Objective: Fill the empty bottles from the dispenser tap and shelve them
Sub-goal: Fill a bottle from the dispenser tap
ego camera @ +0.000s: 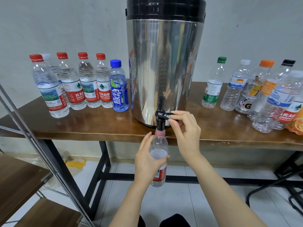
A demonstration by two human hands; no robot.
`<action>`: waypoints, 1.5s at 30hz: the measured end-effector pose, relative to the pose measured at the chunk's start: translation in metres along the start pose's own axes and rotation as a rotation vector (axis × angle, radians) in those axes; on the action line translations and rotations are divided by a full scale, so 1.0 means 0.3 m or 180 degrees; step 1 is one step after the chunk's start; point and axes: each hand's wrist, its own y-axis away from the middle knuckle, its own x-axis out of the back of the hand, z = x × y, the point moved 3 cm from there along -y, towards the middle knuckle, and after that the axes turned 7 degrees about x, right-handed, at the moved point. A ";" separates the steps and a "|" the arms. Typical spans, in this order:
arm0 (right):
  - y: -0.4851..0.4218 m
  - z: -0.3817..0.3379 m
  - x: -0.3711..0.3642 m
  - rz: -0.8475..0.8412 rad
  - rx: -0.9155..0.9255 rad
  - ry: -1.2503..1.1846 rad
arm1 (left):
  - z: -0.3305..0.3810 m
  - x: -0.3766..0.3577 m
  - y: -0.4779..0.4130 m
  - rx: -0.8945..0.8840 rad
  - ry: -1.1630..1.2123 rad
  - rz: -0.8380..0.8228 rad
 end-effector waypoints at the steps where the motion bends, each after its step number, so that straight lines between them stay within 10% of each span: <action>1: 0.000 0.000 0.001 -0.0002 -0.0003 -0.0008 | 0.001 0.000 0.000 0.0002 0.0006 -0.0001; 45: -0.001 -0.006 0.002 -0.0005 -0.0043 -0.0084 | 0.009 0.010 0.008 0.0049 -0.0043 -0.0004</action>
